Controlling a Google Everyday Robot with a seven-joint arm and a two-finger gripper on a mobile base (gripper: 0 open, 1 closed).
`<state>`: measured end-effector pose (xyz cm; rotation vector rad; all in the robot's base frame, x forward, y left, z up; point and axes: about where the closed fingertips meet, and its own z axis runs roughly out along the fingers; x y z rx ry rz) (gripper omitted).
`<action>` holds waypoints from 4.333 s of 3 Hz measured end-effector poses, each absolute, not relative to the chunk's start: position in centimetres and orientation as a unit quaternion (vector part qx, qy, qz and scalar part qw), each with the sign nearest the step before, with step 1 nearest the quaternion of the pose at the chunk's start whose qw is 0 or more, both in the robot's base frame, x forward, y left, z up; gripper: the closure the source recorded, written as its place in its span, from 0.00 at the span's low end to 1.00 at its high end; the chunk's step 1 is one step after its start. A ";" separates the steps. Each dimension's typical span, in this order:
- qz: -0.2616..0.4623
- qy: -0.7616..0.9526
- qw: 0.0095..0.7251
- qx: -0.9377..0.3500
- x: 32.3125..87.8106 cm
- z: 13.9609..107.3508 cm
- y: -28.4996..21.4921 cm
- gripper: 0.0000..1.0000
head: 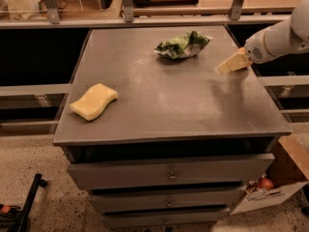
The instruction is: Move orange near sponge
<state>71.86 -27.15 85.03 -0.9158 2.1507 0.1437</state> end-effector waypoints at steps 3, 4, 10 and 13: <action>0.013 0.853 0.376 -0.361 73.4 83.2 -28.1 0.64; 0.040 0.855 0.374 -0.356 72.8 84.2 -28.2 0.83; 0.283 0.706 0.404 -0.508 61.6 94.0 -6.8 1.00; 0.339 0.655 0.375 -0.561 58.2 92.5 -0.5 1.00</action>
Offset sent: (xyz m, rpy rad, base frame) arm 0.0218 -0.0180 -0.0183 -0.1307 -0.0262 -0.0570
